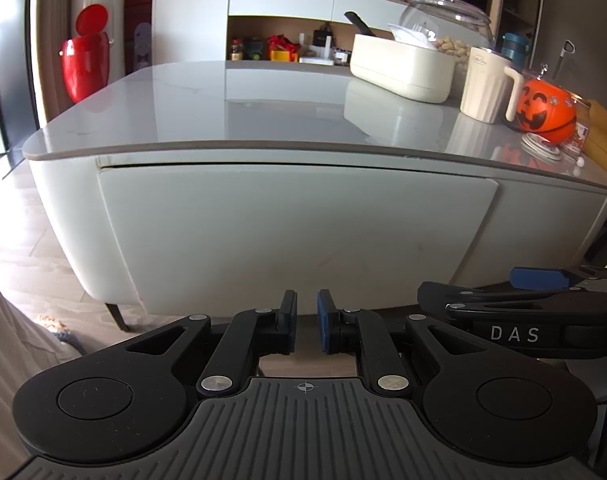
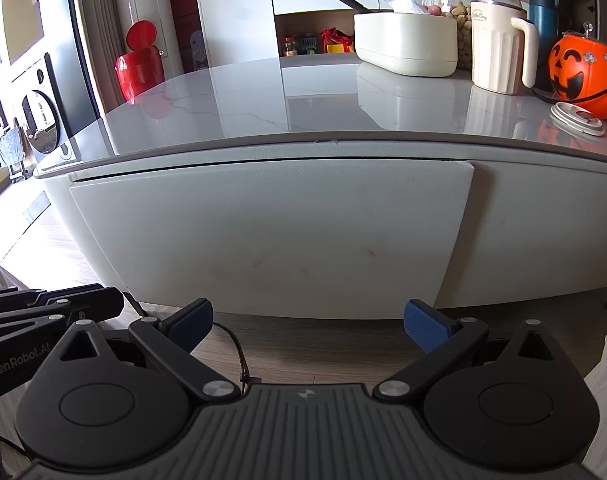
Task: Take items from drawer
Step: 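Approach the closed drawer of the white island with both tools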
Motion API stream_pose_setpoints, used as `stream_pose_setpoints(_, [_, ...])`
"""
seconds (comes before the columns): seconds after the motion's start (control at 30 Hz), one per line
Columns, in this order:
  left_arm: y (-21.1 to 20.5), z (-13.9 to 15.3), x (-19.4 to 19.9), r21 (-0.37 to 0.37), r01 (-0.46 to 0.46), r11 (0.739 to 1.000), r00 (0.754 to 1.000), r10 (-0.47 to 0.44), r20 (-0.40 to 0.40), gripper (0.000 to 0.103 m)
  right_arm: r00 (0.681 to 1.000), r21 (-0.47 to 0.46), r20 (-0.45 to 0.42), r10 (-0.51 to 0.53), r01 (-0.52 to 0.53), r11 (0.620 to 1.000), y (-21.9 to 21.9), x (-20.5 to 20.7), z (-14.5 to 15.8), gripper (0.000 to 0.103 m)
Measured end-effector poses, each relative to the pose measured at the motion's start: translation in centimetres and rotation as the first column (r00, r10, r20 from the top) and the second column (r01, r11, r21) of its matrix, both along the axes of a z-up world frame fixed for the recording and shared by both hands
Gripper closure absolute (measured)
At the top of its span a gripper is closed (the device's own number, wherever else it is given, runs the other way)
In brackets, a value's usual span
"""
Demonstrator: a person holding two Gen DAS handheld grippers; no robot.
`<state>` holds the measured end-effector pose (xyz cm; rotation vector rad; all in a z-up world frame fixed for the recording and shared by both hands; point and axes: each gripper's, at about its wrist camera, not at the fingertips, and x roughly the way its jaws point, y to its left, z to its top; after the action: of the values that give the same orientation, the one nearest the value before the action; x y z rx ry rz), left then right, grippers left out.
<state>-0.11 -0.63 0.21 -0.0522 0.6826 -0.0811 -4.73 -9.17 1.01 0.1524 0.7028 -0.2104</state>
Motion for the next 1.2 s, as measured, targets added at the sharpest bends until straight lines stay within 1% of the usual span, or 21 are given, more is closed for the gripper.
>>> stream_pose_setpoints(0.47, [0.21, 0.01, -0.24, -0.005, 0.019, 1.000, 1.000, -0.019, 0.005, 0.090, 1.000, -0.001, -0.001, -0.001, 0.001, 1.000, 0.01, 0.00, -0.01, 0.001])
stream_pose_setpoints(0.67, [0.52, -0.18, -0.30, -0.016, 0.027, 1.000, 1.000, -0.027, -0.003, 0.090, 1.000, -0.008, -0.016, -0.011, 0.011, 1.000, -0.08, 0.06, -0.49, 0.001])
stream_pose_setpoints(0.83, [0.43, -0.46, -0.15, -0.005, 0.030, 1.000, 0.999, -0.030, -0.021, 0.090, 1.000, -0.012, -0.015, -0.009, 0.009, 1.000, -0.13, 0.00, -0.63, 0.001])
stream_pose_setpoints(1.2, [0.35, -0.50, -0.22, 0.001, 0.041, 0.999, 0.999, -0.041, -0.020, 0.090, 1.000, -0.011, -0.020, -0.009, 0.008, 1.000, 0.02, 0.08, -0.40, 0.001])
